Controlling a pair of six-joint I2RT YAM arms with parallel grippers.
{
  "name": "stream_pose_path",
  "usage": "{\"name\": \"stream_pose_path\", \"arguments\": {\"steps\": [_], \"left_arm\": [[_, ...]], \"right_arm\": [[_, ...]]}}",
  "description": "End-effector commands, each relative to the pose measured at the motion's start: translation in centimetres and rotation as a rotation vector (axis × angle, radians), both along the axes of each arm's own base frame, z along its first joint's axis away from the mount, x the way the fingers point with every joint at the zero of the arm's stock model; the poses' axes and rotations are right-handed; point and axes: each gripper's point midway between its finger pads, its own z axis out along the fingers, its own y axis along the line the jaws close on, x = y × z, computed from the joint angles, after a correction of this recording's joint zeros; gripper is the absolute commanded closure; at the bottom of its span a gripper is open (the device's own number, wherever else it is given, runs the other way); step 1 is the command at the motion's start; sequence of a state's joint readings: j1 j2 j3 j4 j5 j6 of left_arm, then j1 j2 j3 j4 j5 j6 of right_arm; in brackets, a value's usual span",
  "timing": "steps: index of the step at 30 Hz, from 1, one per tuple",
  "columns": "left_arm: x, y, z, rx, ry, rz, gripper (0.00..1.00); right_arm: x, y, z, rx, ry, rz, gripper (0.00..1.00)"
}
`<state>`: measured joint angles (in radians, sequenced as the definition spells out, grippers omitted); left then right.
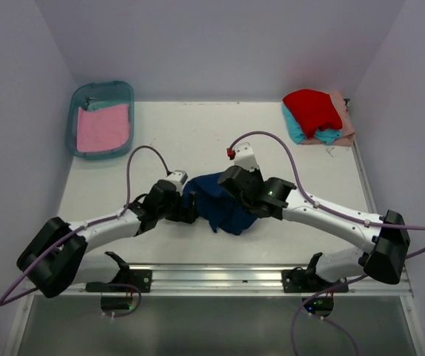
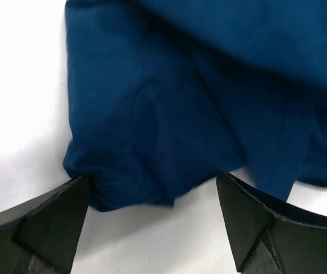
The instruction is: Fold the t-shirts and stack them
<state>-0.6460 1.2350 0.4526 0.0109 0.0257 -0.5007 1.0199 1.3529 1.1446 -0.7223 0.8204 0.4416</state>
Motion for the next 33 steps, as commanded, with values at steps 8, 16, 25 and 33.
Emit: {"name": "stream_pose_path", "arguments": {"steps": [8, 16, 25, 33], "left_arm": [[5.2, -1.4, -0.2, 0.097, -0.134, 0.032, 0.38], [4.5, 1.0, 4.1, 0.143, -0.198, 0.106, 1.00], [3.1, 5.0, 15.2, 0.102, -0.302, 0.280, 1.00], [1.3, 9.2, 25.8, 0.043, -0.426, 0.418, 1.00]], "right_arm": [[-0.5, -2.1, 1.7, 0.044, -0.064, -0.047, 1.00], [-0.9, -4.5, 2.2, 0.034, -0.093, -0.095, 1.00], [-0.8, -11.0, 3.3, 0.045, -0.134, -0.280, 1.00], [-1.7, -14.6, 5.1, 0.084, -0.177, -0.384, 1.00]]}}
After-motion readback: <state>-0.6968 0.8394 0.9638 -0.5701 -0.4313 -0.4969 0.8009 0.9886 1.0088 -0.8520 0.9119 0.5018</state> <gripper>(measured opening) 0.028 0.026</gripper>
